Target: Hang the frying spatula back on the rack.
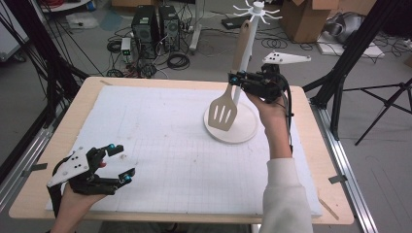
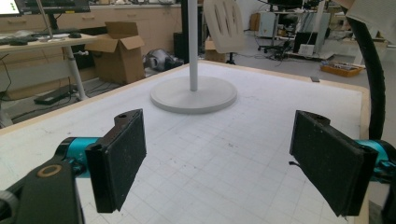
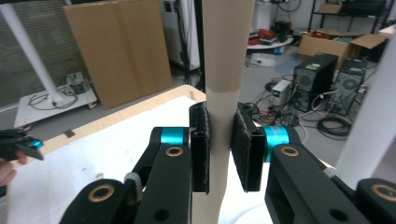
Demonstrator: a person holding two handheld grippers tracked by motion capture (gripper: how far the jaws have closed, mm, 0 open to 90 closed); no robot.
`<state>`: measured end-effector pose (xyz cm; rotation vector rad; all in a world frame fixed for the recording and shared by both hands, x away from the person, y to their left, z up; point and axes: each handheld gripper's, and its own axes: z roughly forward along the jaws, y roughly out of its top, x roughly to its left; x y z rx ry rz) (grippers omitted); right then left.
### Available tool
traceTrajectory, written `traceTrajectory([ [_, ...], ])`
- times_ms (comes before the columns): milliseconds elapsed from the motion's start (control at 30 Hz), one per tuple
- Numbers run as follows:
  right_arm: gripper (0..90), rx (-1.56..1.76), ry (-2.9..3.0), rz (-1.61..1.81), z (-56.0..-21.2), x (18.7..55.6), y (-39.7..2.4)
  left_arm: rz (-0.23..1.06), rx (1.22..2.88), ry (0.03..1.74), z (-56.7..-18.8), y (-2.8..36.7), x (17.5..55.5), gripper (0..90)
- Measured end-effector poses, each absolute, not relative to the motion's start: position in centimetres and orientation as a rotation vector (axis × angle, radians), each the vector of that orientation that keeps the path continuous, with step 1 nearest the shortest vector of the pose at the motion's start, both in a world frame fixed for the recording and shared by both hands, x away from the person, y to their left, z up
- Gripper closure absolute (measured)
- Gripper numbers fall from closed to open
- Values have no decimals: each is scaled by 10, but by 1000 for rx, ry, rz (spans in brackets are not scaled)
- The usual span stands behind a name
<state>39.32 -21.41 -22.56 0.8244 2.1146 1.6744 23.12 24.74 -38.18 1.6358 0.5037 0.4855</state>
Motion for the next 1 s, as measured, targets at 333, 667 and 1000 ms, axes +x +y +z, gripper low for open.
traceTrajectory([
  [333,779,874,2108,1715,-229,410,-218,475,1640,507,-382,249,230,192],
  [667,778,885,2098,1691,-233,419,-219,473,1640,511,-383,250,229,188],
  [1000,769,894,2081,1666,-236,422,-221,465,1643,512,-384,249,229,188],
])
